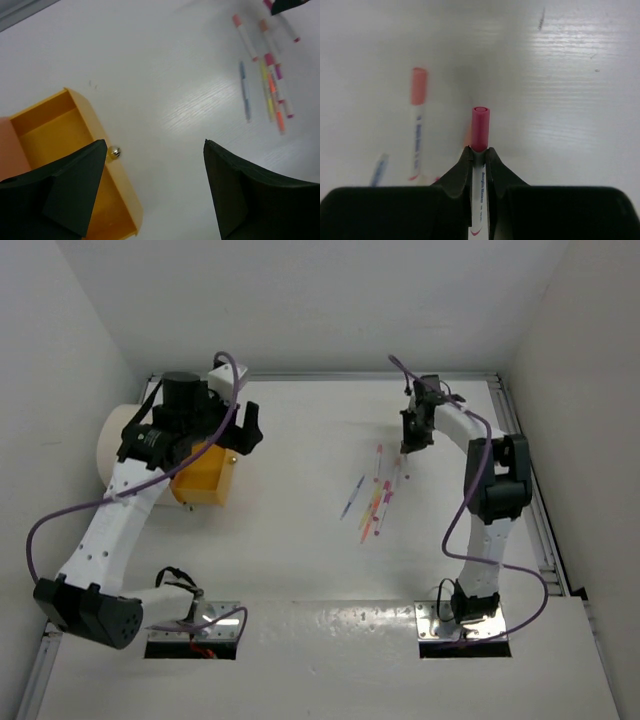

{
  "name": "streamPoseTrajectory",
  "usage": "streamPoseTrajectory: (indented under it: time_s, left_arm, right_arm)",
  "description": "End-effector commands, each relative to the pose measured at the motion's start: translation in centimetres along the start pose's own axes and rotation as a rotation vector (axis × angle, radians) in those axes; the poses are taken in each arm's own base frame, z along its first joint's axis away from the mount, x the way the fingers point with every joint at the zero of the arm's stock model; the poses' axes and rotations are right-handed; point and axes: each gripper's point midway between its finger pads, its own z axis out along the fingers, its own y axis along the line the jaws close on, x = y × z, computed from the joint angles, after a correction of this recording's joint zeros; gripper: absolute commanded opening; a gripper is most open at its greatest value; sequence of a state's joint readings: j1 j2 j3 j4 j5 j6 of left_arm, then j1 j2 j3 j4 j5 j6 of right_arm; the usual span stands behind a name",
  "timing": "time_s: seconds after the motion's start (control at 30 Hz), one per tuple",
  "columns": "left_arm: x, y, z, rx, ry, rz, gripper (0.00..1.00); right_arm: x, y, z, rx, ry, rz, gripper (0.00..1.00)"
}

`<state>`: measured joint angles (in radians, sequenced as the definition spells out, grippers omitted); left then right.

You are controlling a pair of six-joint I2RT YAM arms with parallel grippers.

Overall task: Sort the stationery into containers
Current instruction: Pick up the pen from the center of the board, then place the pen in the drawer.

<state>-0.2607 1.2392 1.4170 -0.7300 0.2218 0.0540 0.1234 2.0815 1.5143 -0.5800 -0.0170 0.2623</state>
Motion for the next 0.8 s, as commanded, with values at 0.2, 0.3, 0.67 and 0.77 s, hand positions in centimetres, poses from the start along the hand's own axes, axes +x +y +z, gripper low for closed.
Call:
streamPoseTrajectory:
  time_s: [0.2, 0.3, 0.67, 0.77]
  left_arm:
    - [-5.0, -6.3, -2.1, 0.352, -0.295, -0.171, 0.84]
    - [-4.6, -8.2, -0.9, 0.434, -0.267, -0.226, 0.83]
    - [-6.7, -12.0, -0.3, 0.627, -0.27, -0.313, 0.81]
    - [-6.8, -12.1, -0.4, 0.65, -0.274, -0.321, 0.81]
  right_arm:
    - [-7.5, 12.0, -18.4, -0.498, -0.395, 0.104, 0.0]
    - [-7.2, 17.1, -23.0, -0.749, -0.46, 0.142, 0.0]
    - [-5.5, 27.4, -30.4, -1.048, -0.488, 0.077, 0.0]
    - [-5.0, 28.5, -31.4, -1.085, -0.502, 0.048, 0.0]
